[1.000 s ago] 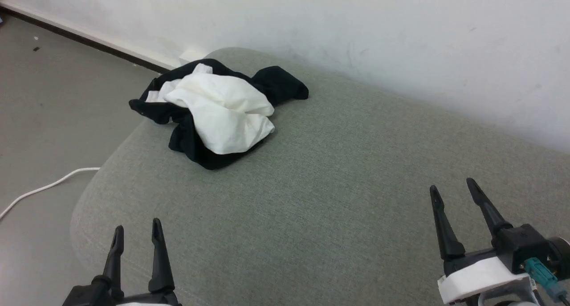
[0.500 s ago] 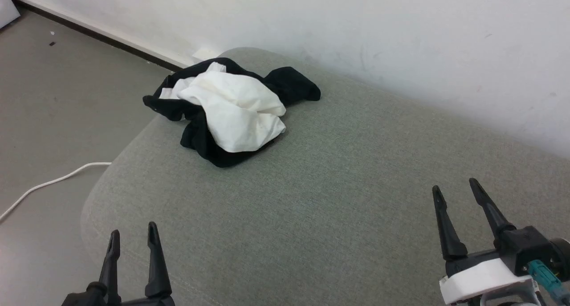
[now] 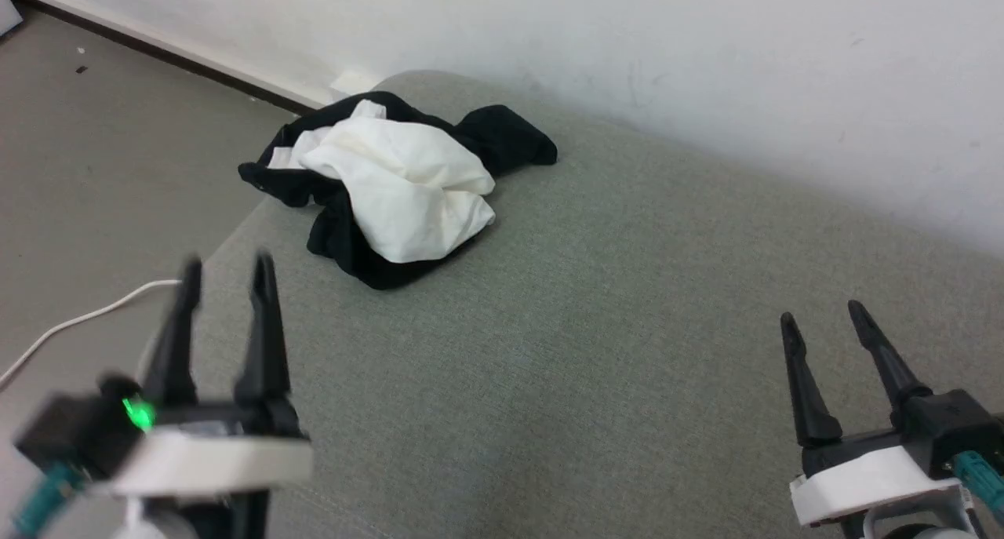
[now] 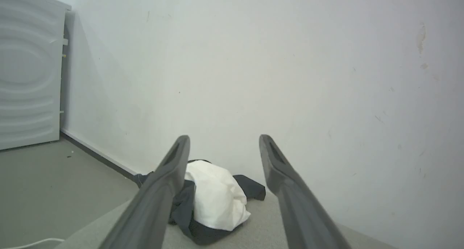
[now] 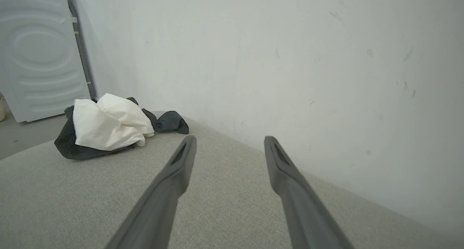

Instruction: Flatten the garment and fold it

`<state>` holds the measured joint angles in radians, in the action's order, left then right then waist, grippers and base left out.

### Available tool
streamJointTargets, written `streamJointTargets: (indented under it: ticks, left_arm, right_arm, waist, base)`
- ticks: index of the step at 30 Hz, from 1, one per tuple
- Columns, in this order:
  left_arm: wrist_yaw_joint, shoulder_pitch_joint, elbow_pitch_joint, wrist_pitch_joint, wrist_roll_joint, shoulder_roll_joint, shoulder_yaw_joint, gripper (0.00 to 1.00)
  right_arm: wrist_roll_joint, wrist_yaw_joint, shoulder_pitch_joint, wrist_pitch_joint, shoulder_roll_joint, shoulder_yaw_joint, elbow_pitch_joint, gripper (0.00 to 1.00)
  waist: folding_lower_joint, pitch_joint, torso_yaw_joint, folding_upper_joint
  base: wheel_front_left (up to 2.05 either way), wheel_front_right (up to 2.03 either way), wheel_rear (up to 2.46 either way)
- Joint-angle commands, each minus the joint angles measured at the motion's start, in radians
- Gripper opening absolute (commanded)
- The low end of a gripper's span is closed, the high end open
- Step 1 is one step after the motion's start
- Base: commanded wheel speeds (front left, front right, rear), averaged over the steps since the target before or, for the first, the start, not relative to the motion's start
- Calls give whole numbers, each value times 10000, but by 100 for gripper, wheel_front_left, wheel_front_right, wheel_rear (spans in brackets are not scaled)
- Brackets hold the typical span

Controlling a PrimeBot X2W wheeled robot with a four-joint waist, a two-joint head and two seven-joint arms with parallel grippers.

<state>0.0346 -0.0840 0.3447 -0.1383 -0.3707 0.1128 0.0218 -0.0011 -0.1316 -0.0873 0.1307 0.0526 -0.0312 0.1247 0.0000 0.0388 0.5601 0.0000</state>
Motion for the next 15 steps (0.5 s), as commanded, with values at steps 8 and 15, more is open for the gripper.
streamJointTargets:
  ticks: [8, 15]
  left_arm:
    - [-329, 4741, -328, 2903, -641, 1735, -617, 100]
    - [-884, 7510, -2878, 4437, -1092, 2971, -707, 100]
  right_arm:
    - [-444, 9, 427, -527, -24, -337, 997, 100]
    - [-874, 9, 884, -946, -24, -305, 1745, 100]
  waist:
    - [0, 1410, -586, 0]
    - [0, 2607, -1342, 0]
  base:
    - [0, 0, 0]
    - [0, 0, 0]
